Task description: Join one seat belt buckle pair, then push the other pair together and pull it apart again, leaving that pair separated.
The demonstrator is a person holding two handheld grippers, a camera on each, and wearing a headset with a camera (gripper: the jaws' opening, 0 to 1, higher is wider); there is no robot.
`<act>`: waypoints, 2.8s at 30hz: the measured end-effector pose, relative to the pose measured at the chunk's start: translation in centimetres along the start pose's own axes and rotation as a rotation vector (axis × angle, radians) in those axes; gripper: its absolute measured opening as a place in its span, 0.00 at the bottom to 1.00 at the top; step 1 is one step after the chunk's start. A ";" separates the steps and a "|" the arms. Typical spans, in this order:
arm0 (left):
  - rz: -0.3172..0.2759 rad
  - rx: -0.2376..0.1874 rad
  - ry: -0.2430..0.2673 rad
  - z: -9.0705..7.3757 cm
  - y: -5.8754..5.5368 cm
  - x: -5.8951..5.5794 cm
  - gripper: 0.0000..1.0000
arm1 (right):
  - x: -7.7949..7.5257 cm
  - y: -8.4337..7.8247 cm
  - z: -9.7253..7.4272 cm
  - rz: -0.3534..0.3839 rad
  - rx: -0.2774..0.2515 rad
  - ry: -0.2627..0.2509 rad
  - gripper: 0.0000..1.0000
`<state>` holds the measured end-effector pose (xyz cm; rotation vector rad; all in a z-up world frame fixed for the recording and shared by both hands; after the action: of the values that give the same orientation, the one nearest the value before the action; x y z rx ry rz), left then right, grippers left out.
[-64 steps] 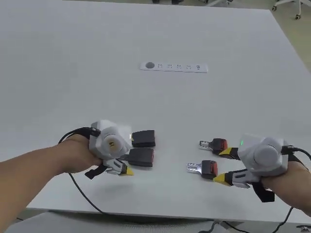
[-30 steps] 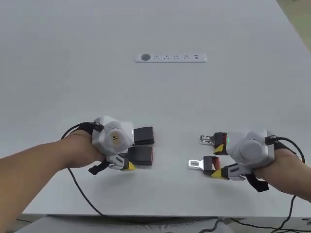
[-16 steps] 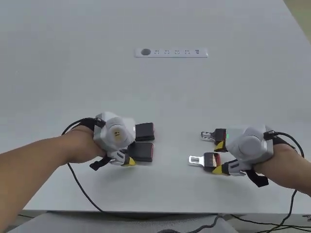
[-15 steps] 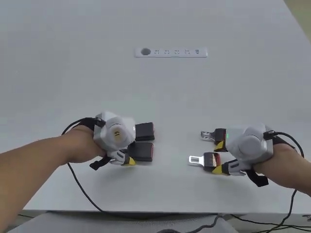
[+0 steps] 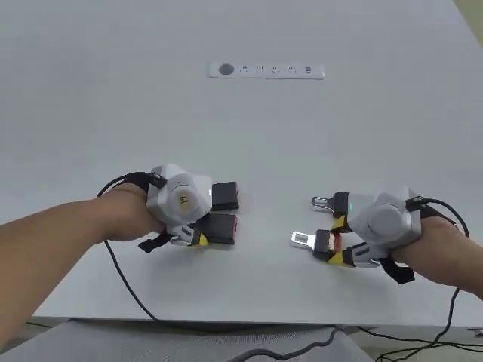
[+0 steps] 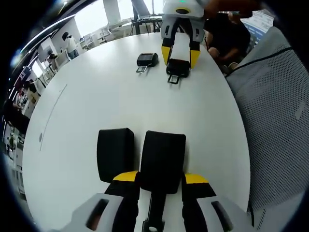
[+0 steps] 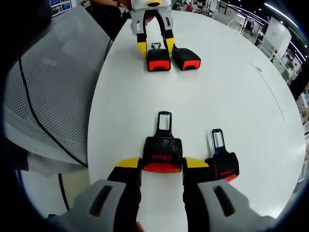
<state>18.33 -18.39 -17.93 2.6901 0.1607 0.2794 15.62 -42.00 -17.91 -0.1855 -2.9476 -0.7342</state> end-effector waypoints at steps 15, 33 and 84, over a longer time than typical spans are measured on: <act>0.021 0.008 0.008 -0.6 0.5 -0.4 0.33 | 0.0 0.2 0.1 -0.051 0.022 0.029 0.31; 0.090 0.004 -0.005 -0.2 0.1 -0.1 0.32 | -0.2 0.4 0.0 -0.076 0.043 0.050 0.31; 0.053 0.039 0.020 -0.3 0.2 -0.7 0.32 | -0.8 8.8 4.5 -0.122 -0.009 0.059 0.31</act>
<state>17.62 -18.52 -17.70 2.7342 0.1020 0.3220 17.38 -32.21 -17.96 0.0157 -2.9209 -0.7539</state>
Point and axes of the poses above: the centre of the closed fingertips' face, and the gripper's own axes: z roughly forward along the fingers, x roughly to its left, y roughly out of its top, the point moved 3 cm from there along -z, roughly backward along the fingers, and after that the axes turned 8 degrees about y, right-handed, at the moved point
